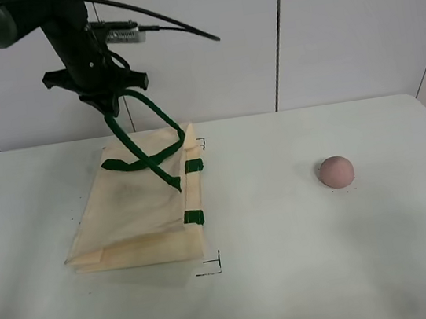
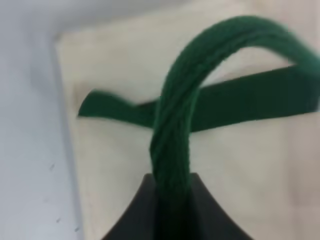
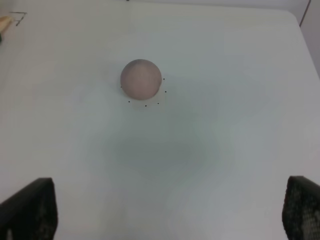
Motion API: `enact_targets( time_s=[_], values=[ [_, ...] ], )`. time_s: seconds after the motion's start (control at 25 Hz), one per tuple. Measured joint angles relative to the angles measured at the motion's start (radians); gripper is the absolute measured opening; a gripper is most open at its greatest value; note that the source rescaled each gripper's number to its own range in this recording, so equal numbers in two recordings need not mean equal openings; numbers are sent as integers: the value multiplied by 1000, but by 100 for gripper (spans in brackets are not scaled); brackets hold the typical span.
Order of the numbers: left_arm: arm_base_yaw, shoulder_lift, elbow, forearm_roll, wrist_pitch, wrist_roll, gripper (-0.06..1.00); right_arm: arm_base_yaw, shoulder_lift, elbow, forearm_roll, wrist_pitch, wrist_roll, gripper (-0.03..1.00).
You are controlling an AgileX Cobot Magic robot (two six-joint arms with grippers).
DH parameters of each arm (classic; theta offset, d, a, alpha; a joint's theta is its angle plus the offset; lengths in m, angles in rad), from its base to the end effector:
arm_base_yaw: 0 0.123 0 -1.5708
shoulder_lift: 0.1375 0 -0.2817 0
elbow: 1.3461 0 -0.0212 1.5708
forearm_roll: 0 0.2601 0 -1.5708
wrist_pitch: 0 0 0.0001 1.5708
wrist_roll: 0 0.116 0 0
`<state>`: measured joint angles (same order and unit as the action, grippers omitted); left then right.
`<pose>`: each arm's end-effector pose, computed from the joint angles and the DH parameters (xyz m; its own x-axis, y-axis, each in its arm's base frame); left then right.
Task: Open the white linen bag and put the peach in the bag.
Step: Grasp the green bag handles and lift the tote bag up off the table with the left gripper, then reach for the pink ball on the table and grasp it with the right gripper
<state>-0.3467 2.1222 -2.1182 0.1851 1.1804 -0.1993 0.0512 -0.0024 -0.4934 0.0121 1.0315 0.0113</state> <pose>0.4668 -0.1476 0.2817 -0.8609 0.1771 -0.4770 0.1522 0.9842 0.0908 0.0307 0.0028 0.2714 -0.4340 -0.0047 -0.9009 -0.0529 0.9984 0.0203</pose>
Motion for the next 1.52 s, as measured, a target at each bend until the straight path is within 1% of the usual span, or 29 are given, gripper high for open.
enact_targets(
  time_s=[0.16, 0.32, 0.44, 0.6, 0.72, 0.84, 0.88, 0.92, 1.16, 1.28, 1.36, 1.44, 1.52],
  values=[
    [0, -40, -26, -77, 1, 55, 0, 0, 2, 0, 0, 0, 0, 100],
    [0, -119, -26, -87, 1, 85, 0, 0, 98, 0, 1, -1, 0, 100],
    [0, -189, -27, -87, 1, 95, 0, 0, 267, -24, 18, -33, 0, 100],
    [0, -238, -27, -85, 1, 99, 0, 0, 552, -101, 48, -126, -19, 100],
    [0, -250, -27, -84, 1, 99, 0, 0, 801, -196, 66, -182, -45, 100],
    [0, -255, -27, -84, 1, 102, 0, 0, 1057, -324, 68, -209, -69, 100],
    [0, -257, -27, -84, 1, 102, 0, 0, 1147, -364, 68, -211, -76, 100],
    [0, -258, -27, -84, 1, 102, 0, 0, 1147, -364, 68, -211, -76, 100],
    [0, -260, -27, -85, 1, 102, 0, 9, 1572, -684, 85, -211, -111, 100],
    [0, -260, -27, -85, 1, 102, 0, 40, 1726, -821, 86, -210, -121, 100],
    [0, -260, -27, -85, 1, 102, 0, 55, 1813, -884, 89, -211, -121, 100],
    [0, -260, -27, -85, 1, 102, 0, 60, 1878, -921, 84, -214, -110, 100],
    [0, -260, -27, -85, 1, 102, 0, 61, 1934, -926, 69, -229, -95, 100]
  ],
)
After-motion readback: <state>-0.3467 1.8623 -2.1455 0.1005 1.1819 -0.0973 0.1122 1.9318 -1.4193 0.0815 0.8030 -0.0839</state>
